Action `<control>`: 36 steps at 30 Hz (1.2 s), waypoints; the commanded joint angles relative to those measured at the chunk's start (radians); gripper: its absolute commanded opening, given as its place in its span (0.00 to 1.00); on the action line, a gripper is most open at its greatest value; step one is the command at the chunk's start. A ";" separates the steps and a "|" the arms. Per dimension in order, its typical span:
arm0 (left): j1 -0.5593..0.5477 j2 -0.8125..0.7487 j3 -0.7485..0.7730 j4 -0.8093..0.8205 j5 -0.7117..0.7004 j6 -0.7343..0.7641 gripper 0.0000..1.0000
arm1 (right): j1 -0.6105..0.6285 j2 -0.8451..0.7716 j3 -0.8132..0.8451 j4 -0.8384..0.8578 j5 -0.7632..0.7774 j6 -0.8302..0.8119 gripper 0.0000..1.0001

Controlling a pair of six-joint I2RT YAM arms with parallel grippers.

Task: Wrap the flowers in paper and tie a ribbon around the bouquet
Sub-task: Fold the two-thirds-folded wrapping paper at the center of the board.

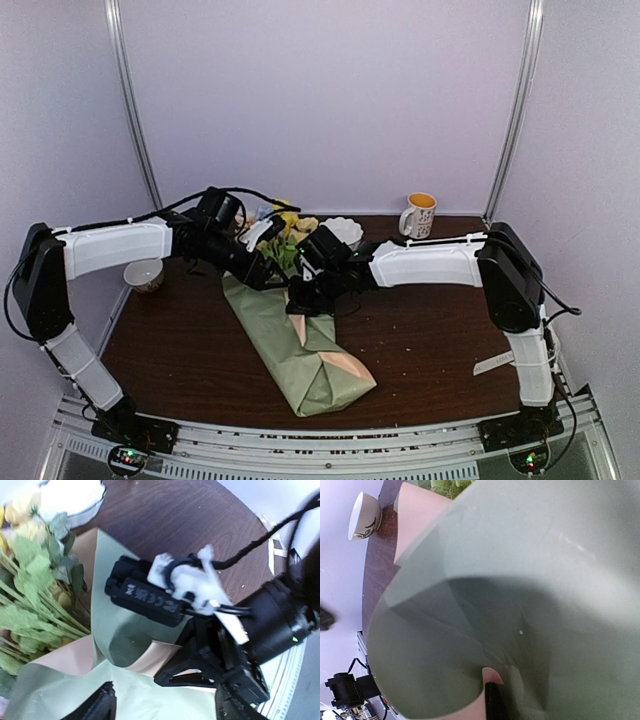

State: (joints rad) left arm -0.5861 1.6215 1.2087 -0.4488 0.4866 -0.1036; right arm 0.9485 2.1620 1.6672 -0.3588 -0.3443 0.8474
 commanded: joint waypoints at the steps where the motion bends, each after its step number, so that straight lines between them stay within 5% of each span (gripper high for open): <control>1: 0.008 0.104 0.030 0.064 0.070 -0.056 0.74 | 0.012 -0.006 0.018 -0.015 0.019 -0.042 0.00; 17: 0.059 0.202 -0.006 0.311 0.231 -0.201 0.69 | 0.014 -0.021 -0.029 0.110 -0.060 -0.048 0.00; 23: 0.065 0.213 -0.012 0.282 0.284 -0.197 0.41 | 0.011 -0.010 -0.020 0.117 -0.066 -0.041 0.00; 28: 0.065 0.183 -0.035 0.259 0.268 -0.165 0.02 | 0.008 -0.009 -0.016 0.107 -0.054 -0.041 0.00; 36: 0.094 0.253 0.000 0.209 0.185 -0.118 0.00 | 0.019 -0.128 -0.015 -0.081 0.066 -0.143 0.51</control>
State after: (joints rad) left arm -0.5137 1.8378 1.1896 -0.2256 0.6918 -0.2623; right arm 0.9565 2.1471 1.6508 -0.3180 -0.3748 0.7765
